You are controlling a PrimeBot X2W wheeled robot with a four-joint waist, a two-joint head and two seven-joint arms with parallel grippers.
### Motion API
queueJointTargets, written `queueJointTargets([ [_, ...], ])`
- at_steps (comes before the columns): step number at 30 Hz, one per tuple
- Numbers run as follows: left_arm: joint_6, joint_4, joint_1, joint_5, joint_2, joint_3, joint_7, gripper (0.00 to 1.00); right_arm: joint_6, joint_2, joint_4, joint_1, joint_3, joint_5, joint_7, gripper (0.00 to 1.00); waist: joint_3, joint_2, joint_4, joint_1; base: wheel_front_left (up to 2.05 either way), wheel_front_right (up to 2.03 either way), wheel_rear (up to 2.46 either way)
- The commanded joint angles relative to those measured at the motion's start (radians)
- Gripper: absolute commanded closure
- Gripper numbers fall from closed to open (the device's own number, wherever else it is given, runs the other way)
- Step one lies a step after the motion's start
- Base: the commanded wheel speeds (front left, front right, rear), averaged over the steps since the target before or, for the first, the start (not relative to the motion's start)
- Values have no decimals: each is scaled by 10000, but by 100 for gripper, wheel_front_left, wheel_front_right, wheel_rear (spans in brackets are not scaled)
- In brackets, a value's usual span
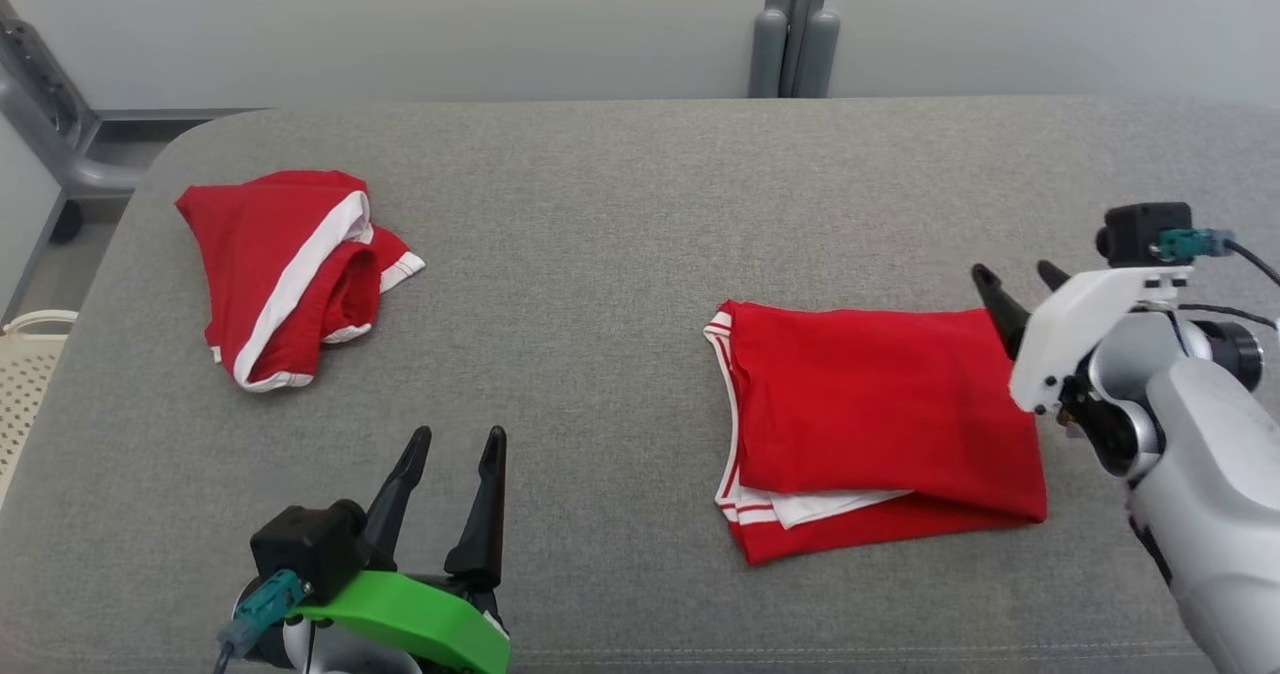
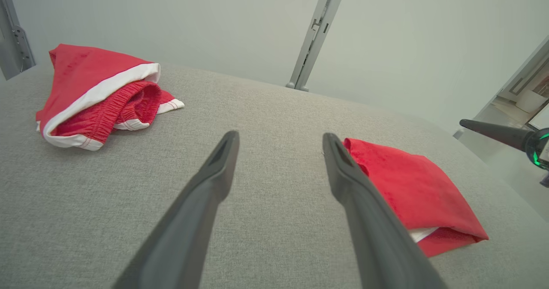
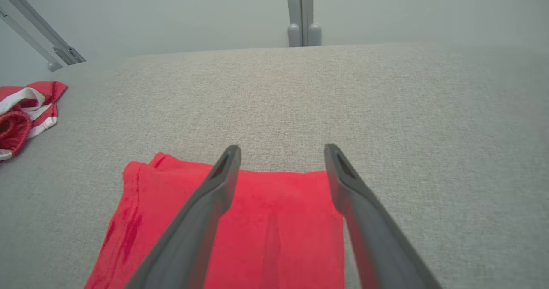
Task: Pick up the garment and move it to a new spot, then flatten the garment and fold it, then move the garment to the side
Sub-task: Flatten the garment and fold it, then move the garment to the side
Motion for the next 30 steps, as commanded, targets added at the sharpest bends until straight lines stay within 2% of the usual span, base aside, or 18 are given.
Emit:
queueJointTargets([
  [1,38,-29,96,125,-21,-31,40,0,-4,-154,-53,308,-134,92,-74,0,6,0,-257,0,0,0,0],
  [6,87,-68,94,130,-44,-92,62,0,-4,-634,-233,1064,-638,282,-152,0,135,0,-597,0,0,0,0],
  [11,76,-160,-148,199,58,-104,160,0,-3,-568,-111,1577,-824,416,-77,0,453,0,-672,0,0,0,0],
  [20,124,-337,-657,362,164,-110,325,0,-3,-312,685,1180,-738,1074,-58,0,1331,0,-24,0,0,0,0],
  [28,115,-325,-782,362,158,-108,304,0,-3,-377,1467,750,-368,1781,313,0,1580,0,310,0,0,0,0],
  [29,123,-319,-790,358,156,-103,294,0,-3,-372,1492,715,-298,1872,300,30,1591,0,321,0,0,0,0],
  [30,128,-317,-797,356,154,-100,284,0,-3,-370,1476,680,-189,1973,328,53,1600,0,327,0,0,0,0],
])
